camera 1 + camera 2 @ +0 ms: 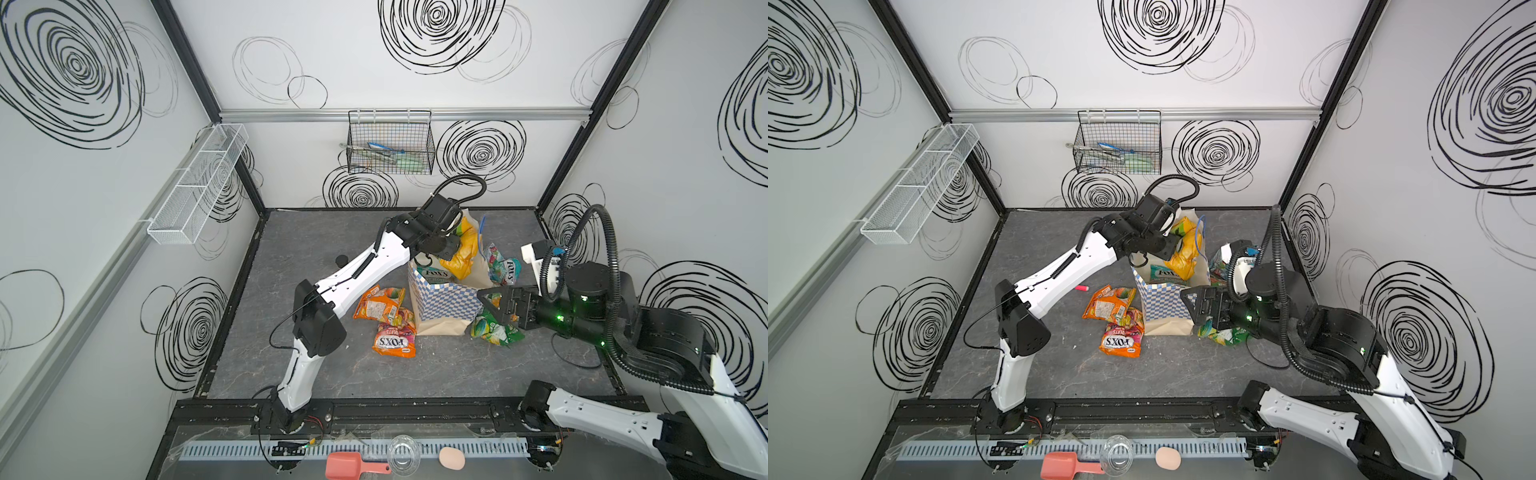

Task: Take the snacks out of the paper bag
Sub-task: 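Lift the yellow Krax packet up out of the bag with the left gripper, then carry the yellow packet away from the bag with the left gripper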

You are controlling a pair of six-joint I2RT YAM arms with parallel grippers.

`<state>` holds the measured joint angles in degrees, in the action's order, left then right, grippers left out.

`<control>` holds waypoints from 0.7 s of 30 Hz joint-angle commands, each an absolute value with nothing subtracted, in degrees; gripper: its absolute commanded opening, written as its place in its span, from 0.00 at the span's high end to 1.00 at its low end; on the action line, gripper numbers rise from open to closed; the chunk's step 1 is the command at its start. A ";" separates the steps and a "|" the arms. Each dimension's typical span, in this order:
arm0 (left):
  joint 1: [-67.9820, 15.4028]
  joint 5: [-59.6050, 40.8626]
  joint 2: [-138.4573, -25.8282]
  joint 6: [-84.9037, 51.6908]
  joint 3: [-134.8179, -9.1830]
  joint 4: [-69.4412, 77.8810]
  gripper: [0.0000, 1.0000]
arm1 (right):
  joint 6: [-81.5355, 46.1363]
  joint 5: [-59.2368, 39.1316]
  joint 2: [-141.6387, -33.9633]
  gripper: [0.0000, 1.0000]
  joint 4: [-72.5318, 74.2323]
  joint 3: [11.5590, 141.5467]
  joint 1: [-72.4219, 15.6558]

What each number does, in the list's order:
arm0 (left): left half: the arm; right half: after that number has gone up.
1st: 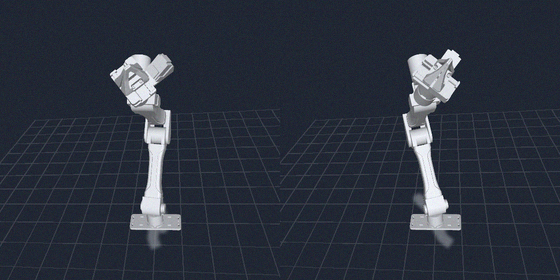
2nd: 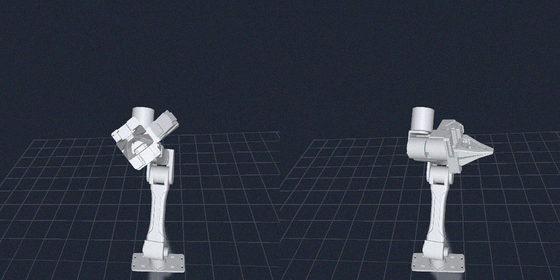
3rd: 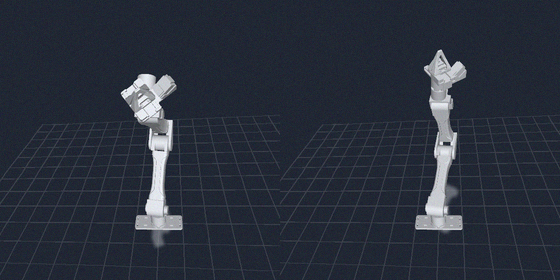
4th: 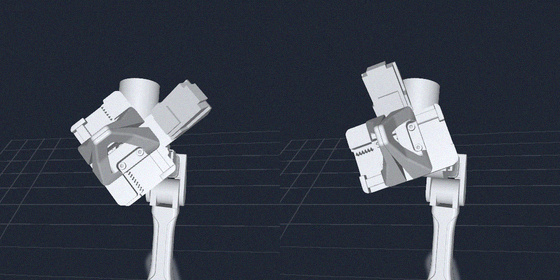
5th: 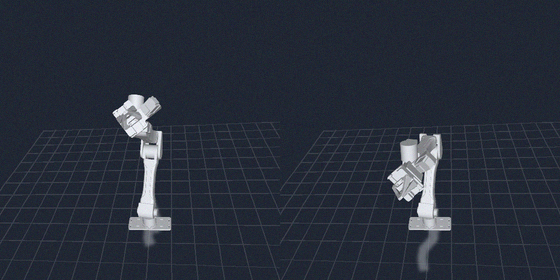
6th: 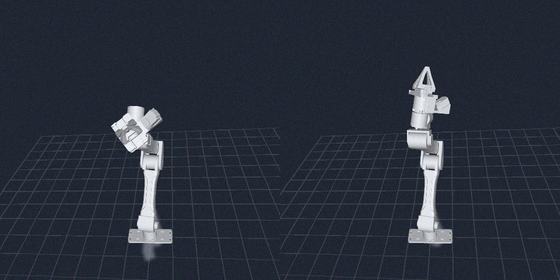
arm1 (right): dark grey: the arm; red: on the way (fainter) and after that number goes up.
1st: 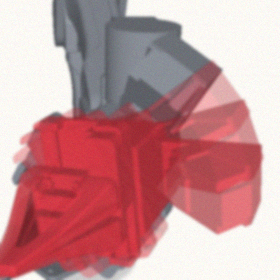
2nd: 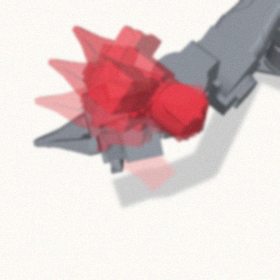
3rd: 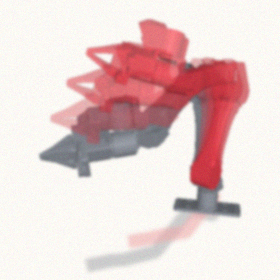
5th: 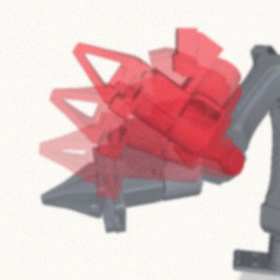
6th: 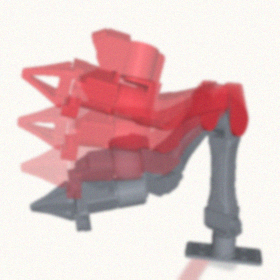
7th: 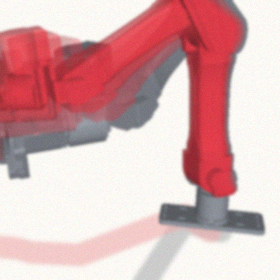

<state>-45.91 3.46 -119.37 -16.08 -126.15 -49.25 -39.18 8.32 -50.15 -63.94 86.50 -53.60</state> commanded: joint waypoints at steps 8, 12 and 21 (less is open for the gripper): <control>-44.65 4.99 -115.16 -16.14 -131.44 -50.60 1.00 | -39.18 9.27 -50.32 0.03 -63.59 86.31 -53.43; -44.30 5.10 -114.60 -16.38 -134.86 -50.65 1.00 | -39.13 9.38 -50.45 0.03 -63.46 86.35 -53.42; -44.12 5.80 -109.58 -18.24 -135.34 -47.15 1.00 | -39.19 9.84 -50.60 0.03 -62.81 86.48 -53.37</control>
